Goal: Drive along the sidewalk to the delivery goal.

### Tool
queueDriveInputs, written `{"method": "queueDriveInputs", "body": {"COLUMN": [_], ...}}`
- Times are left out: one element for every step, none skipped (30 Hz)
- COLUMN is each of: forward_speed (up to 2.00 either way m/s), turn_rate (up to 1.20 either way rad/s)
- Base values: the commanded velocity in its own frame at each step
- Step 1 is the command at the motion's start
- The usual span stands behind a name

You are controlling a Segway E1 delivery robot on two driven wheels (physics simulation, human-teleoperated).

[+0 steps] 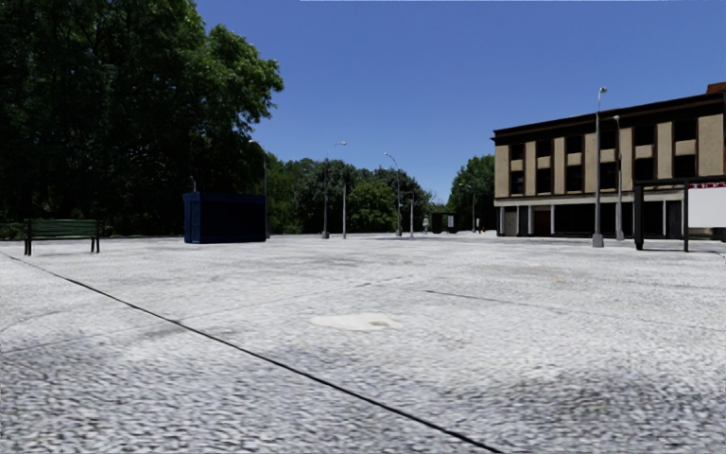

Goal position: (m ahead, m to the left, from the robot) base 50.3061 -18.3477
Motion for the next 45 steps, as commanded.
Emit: {"method": "queueDriveInputs", "body": {"forward_speed": [2.00, 2.00, 2.00, 2.00, 2.00, 2.00, 2.00, 2.00, 2.00, 2.00, 2.00, 2.00, 2.00, 2.00, 2.00, 2.00, 2.00, 2.00, 2.00, 2.00, 2.00, 2.00, 2.00, 2.00, 2.00, 2.00, 2.00, 2.00, 2.00, 2.00, 2.00, 2.00, 2.00, 2.00, 2.00, 2.00, 2.00, 2.00, 2.00, 2.00, 2.00, 2.00, 2.00, 2.00, 2.00], "turn_rate": [0.00, 0.00, 0.00, 0.00, 0.00, 0.00, 0.00, 0.00, 0.00, 0.00, 0.00, 0.00, 0.00, 0.09, 0.09, 0.18, 0.24, 0.27, 0.28, 0.28, 0.28, 0.29, 0.29, 0.29, 0.29, 0.29, 0.29, 0.29, 0.29, 0.29, 0.29, 0.29, 0.29, 0.29, 0.29, 0.29, 0.29, 0.29, 0.29, 0.29, 0.29, 0.29, 0.29, 0.29, 0.29]}}
